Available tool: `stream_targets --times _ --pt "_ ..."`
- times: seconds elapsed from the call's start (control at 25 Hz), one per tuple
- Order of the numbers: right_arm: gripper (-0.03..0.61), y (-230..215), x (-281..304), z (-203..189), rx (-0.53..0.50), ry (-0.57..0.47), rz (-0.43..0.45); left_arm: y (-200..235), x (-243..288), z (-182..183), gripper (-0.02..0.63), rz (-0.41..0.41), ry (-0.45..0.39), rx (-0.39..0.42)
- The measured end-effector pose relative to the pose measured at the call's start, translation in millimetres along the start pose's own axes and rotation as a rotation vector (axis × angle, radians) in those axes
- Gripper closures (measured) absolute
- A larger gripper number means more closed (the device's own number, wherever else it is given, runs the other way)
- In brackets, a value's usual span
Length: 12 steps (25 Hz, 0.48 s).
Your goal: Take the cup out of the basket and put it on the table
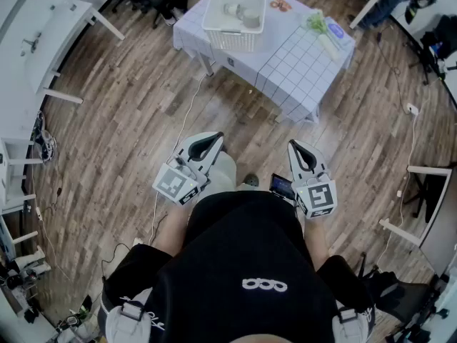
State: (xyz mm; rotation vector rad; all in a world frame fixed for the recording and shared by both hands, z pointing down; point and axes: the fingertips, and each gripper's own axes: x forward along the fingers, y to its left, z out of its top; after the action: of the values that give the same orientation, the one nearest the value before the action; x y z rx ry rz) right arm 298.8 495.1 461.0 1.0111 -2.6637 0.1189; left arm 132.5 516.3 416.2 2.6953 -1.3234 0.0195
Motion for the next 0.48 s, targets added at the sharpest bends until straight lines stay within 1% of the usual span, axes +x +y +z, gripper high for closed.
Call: stream_targets --times 0.24,0.48 --pt "0.555 -9 30 4 0.003 0.025 -0.017 28 8 0 0.606 -0.020 0.011 0.003" --pt "0.555 -20 86 23 -0.002 0.029 -0.019 80 34 13 0.606 -0.073 0.009 0.036"
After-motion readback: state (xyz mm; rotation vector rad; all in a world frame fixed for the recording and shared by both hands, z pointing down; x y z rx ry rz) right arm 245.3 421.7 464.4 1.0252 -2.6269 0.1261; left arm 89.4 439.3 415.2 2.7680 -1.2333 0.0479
